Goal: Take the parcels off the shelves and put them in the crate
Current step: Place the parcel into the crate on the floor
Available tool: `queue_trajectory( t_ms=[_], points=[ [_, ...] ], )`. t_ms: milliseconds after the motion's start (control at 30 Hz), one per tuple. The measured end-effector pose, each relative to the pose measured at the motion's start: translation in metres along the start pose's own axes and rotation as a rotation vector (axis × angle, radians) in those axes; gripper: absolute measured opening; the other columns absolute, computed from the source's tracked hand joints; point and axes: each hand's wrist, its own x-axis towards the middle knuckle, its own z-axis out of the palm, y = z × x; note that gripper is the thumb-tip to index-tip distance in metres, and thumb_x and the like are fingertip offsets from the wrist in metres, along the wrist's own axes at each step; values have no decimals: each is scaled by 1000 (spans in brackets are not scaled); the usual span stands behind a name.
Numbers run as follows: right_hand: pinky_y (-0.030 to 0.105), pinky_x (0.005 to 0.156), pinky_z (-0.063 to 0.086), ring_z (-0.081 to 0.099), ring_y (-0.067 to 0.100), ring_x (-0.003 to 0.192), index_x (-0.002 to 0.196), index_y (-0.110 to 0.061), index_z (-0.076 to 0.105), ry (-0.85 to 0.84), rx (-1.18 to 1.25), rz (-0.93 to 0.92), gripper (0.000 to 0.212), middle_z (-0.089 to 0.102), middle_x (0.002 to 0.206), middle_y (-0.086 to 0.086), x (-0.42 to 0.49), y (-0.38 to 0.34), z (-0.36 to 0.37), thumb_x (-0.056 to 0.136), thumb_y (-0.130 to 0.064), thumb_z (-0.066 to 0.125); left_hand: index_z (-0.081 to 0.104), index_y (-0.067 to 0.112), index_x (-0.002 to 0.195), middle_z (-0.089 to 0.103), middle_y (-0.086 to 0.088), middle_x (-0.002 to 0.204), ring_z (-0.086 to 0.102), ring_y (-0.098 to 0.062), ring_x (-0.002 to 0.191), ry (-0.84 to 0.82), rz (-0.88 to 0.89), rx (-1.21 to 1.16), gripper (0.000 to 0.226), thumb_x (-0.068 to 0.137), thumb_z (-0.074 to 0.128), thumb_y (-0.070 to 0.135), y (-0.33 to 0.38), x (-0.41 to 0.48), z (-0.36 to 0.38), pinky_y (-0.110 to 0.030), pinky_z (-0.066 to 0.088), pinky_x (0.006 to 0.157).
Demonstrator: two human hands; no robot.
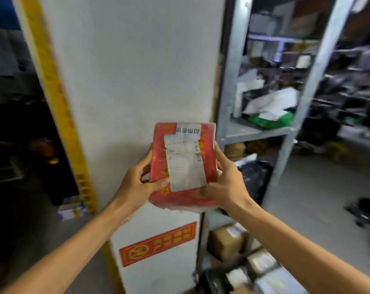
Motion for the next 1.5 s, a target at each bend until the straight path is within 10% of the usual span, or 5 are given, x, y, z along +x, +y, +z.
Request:
queue_trajectory(
  t_ms=[500,700,933,1133,1500],
  points=[
    [44,87,56,62,20,103,148,-41,30,557,-52,511,118,61,115,-5,-43,174,-170,52,6,78,37,38,140,66,28,112,63,6,103,-667,-83,-151,90,61,78,22,-114,105,275,-13,51,79],
    [42,83,58,65,20,94,141,-42,39,603,-38,640,113,62,100,-13,-27,262,-196,46,1,83,34,39,146,63,21,125,59,-3,117,-796,-204,-137,91,73,77,6,-179,139,342,-31,49,100],
    [43,91,52,62,19,103,141,-36,41,641,-8,743,96,65,114,-5,11,379,-178,57,-18,85,41,39,140,65,17,122,59,-4,115,-878,-365,-75,86,76,72,-10,-293,184,389,-29,48,101],
    [33,93,51,59,7,106,147,-38,27,687,30,873,107,59,114,-24,27,507,-136,59,-15,81,39,39,133,66,36,96,63,13,92,-999,-501,-10,86,75,69,-17,-425,208,429,-9,51,72],
    [37,94,53,61,8,110,147,-43,27,668,267,1195,111,63,120,-17,-28,707,-16,52,-13,77,37,33,140,69,19,105,63,-7,103,-973,-922,123,97,69,65,-27,-645,127,432,-32,53,88]
  ],
)
